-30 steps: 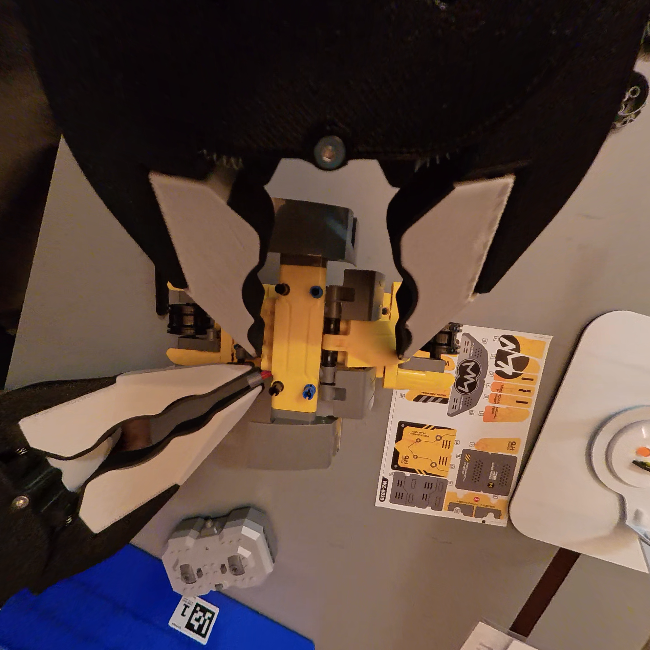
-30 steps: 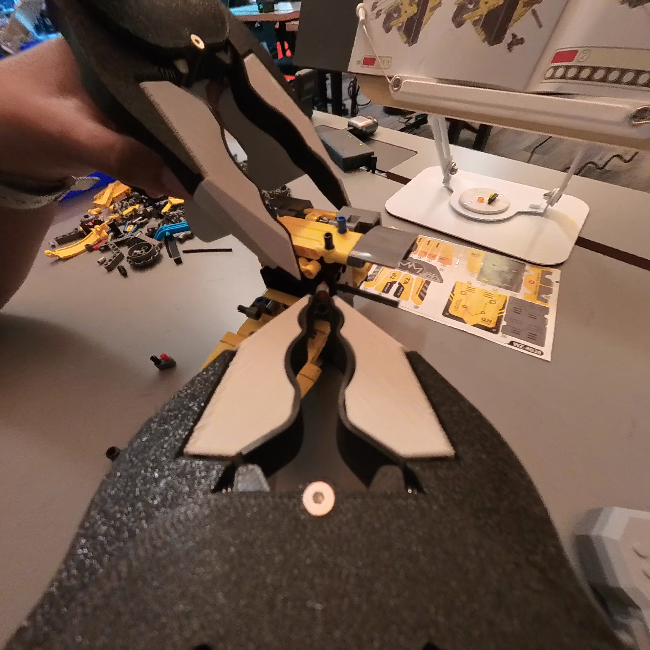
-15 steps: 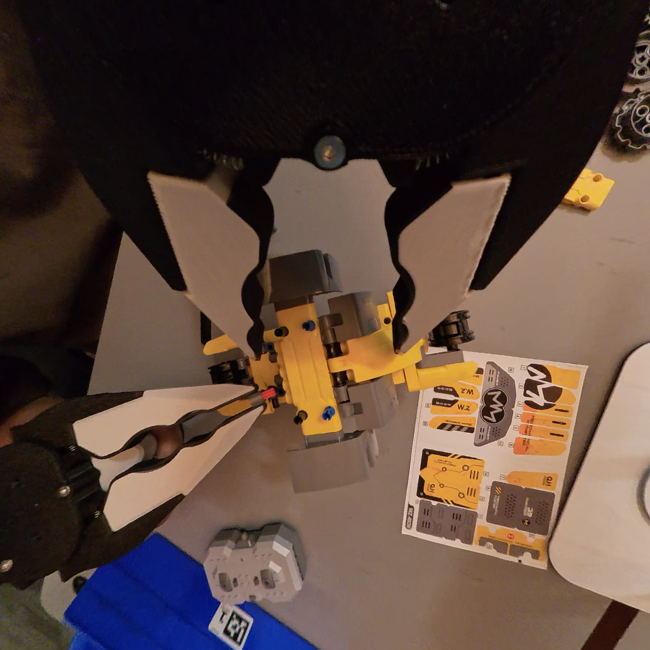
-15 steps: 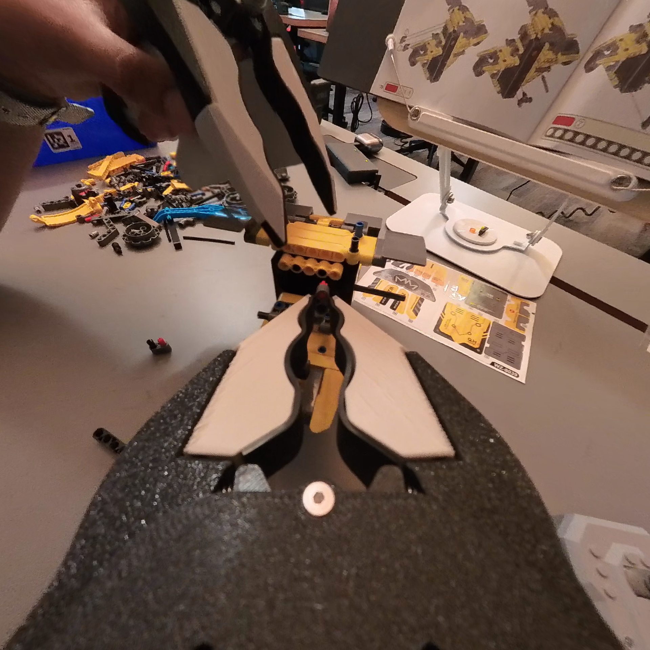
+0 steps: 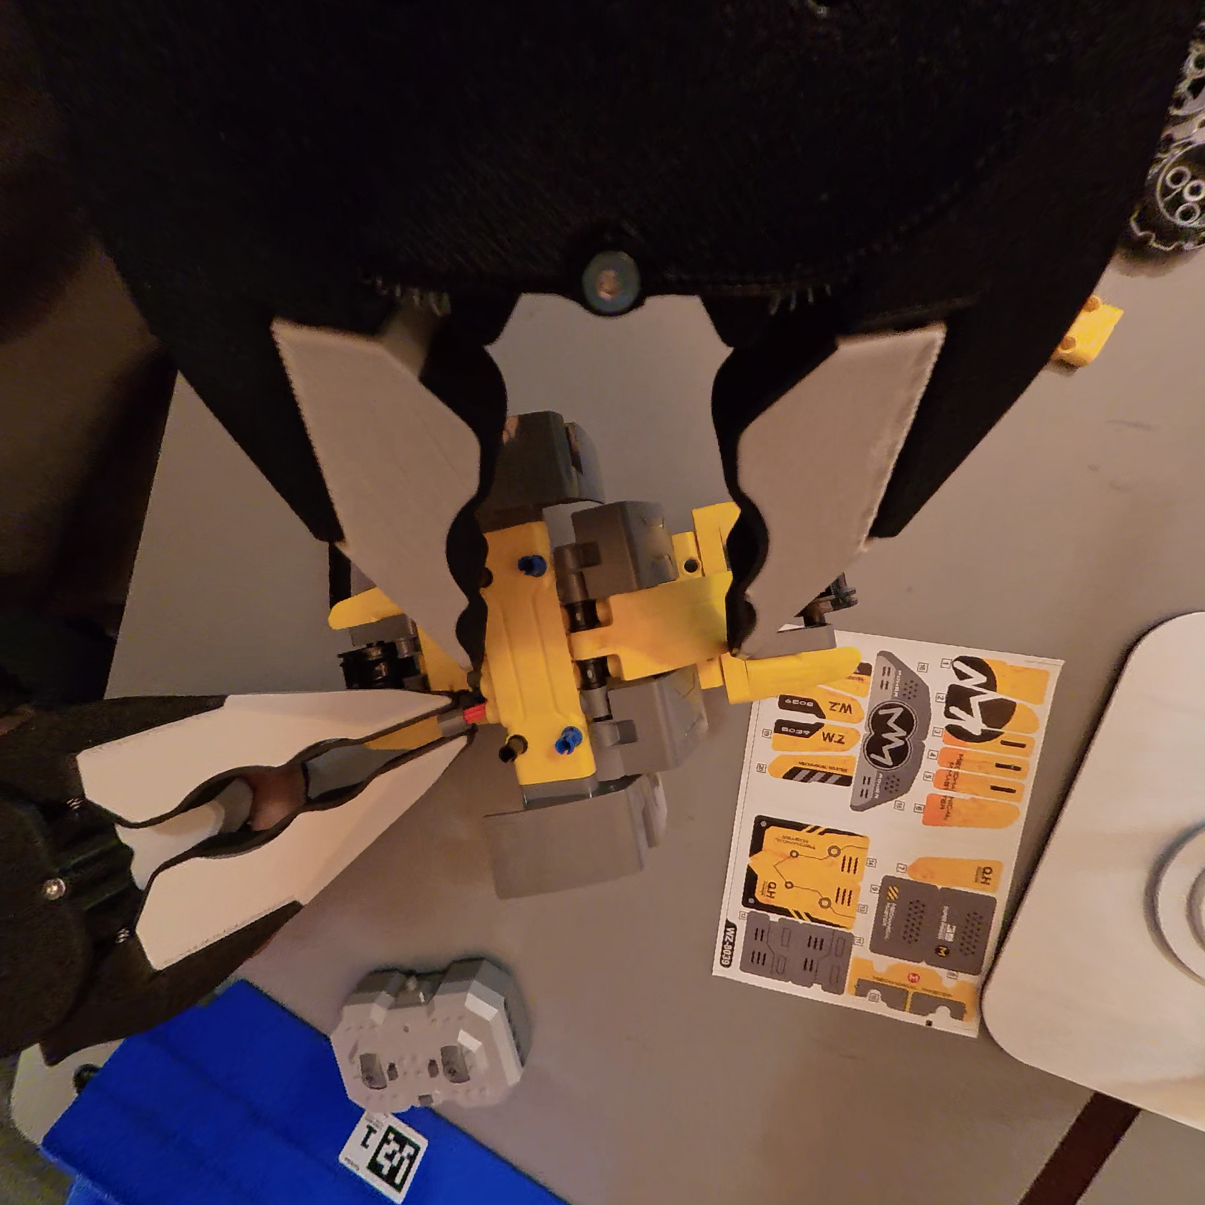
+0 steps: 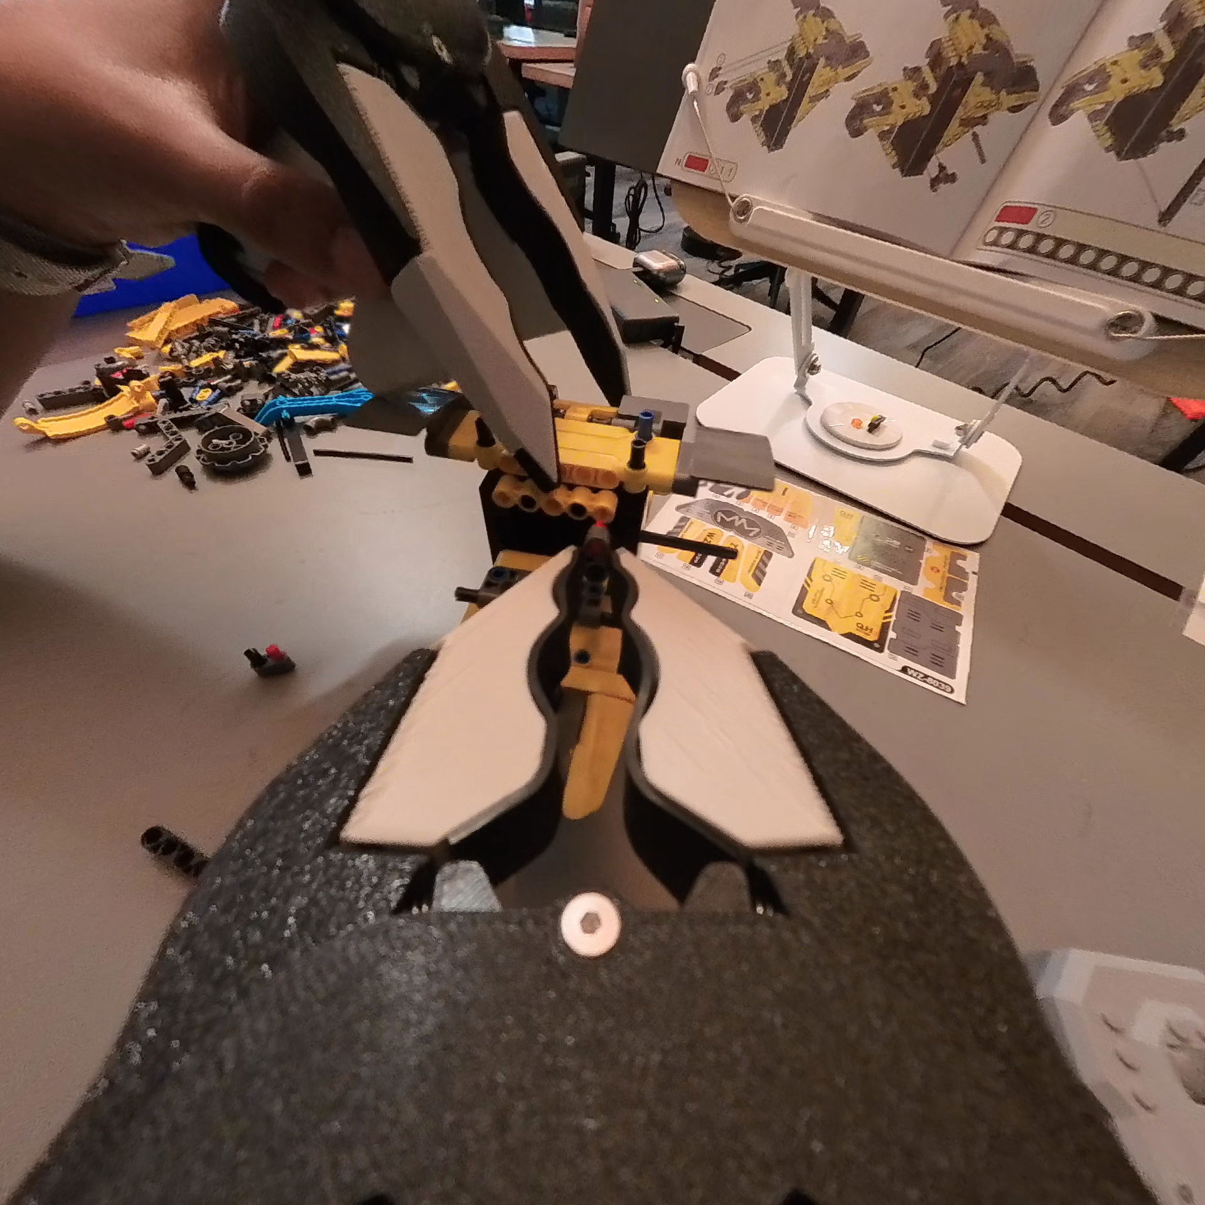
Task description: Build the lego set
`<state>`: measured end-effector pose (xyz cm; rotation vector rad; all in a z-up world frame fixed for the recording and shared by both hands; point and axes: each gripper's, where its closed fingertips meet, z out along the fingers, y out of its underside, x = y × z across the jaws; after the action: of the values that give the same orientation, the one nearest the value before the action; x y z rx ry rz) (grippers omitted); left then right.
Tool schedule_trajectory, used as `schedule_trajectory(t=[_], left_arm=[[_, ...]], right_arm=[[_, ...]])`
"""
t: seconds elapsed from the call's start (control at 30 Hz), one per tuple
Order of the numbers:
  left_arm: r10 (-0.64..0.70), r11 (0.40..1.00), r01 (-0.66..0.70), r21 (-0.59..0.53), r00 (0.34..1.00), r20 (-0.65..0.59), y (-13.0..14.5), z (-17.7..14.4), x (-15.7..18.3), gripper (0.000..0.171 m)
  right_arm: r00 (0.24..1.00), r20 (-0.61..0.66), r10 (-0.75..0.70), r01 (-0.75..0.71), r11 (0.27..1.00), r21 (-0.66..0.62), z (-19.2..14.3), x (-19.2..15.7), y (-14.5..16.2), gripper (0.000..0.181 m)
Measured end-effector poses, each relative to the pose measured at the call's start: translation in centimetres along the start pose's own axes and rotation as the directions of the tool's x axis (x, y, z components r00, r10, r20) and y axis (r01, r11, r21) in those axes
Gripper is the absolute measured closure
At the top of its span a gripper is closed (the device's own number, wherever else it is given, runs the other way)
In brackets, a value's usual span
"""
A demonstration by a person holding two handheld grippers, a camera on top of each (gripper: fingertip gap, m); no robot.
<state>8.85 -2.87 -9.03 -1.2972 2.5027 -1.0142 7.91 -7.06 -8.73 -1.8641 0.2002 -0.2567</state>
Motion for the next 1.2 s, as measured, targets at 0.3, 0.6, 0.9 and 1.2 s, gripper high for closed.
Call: schedule_trajectory(t=[0.3,0.6,0.9,1.2], left_arm=[[-0.015,1.0,0.015,-0.008,1.0,0.028,0.11,-0.02,-0.07,0.101],[-0.048,0.999,0.048,-0.007,0.998,0.047,0.12,-0.01,-0.2,0.102],[-0.053,0.999,0.053,-0.003,0.997,0.058,0.02,0.07,-0.2,0.102],[-0.055,0.998,0.055,-0.003,0.996,0.065,-0.03,0.12,-0.17,0.102]], right_arm=[[1.0,-0.006,0.016,-0.016,0.999,0.041,0.15,0.18,-0.37,0.174],[0.999,-0.018,0.04,-0.039,0.998,0.043,0.39,0.43,-0.2,0.174],[0.997,-0.006,0.072,-0.072,0.997,0.033,0.43,0.55,0.04,0.174],[0.984,0.054,0.171,-0.173,0.984,0.031,0.37,0.65,0.11,0.175]])
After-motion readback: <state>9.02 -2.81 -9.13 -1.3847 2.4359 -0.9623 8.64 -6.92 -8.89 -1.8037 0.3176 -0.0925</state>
